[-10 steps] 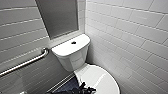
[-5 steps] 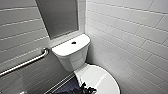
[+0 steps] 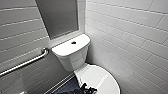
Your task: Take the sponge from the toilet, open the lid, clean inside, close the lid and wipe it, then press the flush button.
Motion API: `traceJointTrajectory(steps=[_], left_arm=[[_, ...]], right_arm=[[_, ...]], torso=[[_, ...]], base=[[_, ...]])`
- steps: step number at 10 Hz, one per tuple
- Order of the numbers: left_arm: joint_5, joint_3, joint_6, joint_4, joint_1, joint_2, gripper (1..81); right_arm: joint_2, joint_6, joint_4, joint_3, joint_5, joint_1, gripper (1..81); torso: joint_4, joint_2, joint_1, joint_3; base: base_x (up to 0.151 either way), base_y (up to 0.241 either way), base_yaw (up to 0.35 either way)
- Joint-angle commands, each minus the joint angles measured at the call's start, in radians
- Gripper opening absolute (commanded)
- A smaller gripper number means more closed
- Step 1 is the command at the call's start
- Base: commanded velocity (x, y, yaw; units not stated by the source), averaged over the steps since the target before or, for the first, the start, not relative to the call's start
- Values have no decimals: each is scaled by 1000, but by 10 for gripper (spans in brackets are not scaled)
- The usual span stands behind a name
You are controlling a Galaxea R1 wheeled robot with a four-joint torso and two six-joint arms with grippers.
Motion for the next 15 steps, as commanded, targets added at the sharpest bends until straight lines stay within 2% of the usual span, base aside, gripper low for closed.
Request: traceJointTrajectory(steps=[1, 5, 11, 12, 13, 14, 15], left_arm=[[-52, 168, 19, 22, -159, -21, 811], [-58, 212, 13, 13, -190, -39, 811], [-141, 465, -21, 11, -215, -163, 811], [-152, 502, -44, 11, -215, -183, 811], [-166, 545, -67, 11, -215, -212, 811], [-198, 603, -115, 11, -215, -249, 811], [-218, 652, -195, 11, -215, -286, 811]], right_arm=[[-31, 6, -27, 11, -36, 11, 10], [-29, 6, -29, 11, -34, 9, 10], [-25, 6, -29, 13, -32, 11, 10], [-25, 6, -29, 11, -31, 11, 10], [-25, 6, -29, 11, -23, 9, 10], [-25, 6, -29, 11, -23, 9, 10], [-25, 6, -29, 14, -23, 9, 10]], torso=[[0, 0, 0, 0], [0, 0, 0, 0], [0, 0, 0, 0], [0, 0, 0, 23], [0, 0, 0, 25], [0, 0, 0, 11], [0, 0, 0, 16]], base=[[0, 0, 0], [0, 0, 0], [0, 0, 0], [0, 0, 0], [0, 0, 0], [0, 0, 0], [0, 0, 0]])
